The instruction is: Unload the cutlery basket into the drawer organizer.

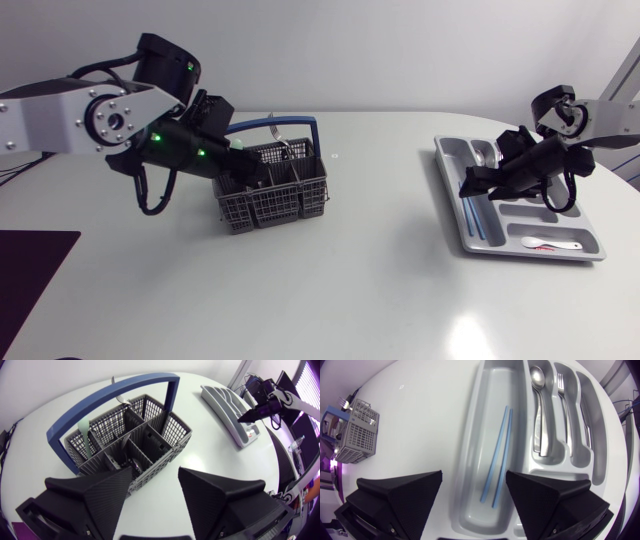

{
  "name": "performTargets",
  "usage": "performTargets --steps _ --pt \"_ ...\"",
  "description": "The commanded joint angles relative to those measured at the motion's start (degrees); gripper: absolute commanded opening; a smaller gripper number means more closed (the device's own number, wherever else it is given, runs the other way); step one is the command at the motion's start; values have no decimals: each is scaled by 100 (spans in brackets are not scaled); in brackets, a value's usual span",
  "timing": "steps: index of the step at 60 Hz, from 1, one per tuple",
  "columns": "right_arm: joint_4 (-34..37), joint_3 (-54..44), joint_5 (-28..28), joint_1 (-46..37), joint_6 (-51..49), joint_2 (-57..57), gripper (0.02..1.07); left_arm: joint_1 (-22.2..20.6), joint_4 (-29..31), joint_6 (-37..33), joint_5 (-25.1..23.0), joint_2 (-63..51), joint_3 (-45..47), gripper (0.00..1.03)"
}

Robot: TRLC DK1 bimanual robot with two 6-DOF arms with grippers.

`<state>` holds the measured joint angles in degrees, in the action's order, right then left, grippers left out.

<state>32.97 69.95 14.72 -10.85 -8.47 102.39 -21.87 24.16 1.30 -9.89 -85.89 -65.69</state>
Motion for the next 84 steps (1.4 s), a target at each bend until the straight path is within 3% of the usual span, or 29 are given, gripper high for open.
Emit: performTargets --steps 1,12,21,25,37,45,84 --pt "139 -201 -39 171 241 -325 100 -54 238 362 57 -323 -304 60" --pt "254 -395 -119 505 372 -817 100 -160 748 643 444 -816 -840 59" --pt "289 -527 -127 663 416 -993 100 -134 906 837 479 -1194 -1121 59" --pt "289 -579 -127 707 425 -1028 100 -90 924 933 479 -1387 -1227 51" --pt "227 -764 -119 769 425 -1098 100 -28 915 1092 523 -1659 -1403 42" --pt "148 -887 -127 830 425 -1133 100 -28 915 1171 558 -1791 -1517 42" --pt "-10 -1142 -136 830 408 -1195 100 95 888 1408 558 -1809 -1262 4"
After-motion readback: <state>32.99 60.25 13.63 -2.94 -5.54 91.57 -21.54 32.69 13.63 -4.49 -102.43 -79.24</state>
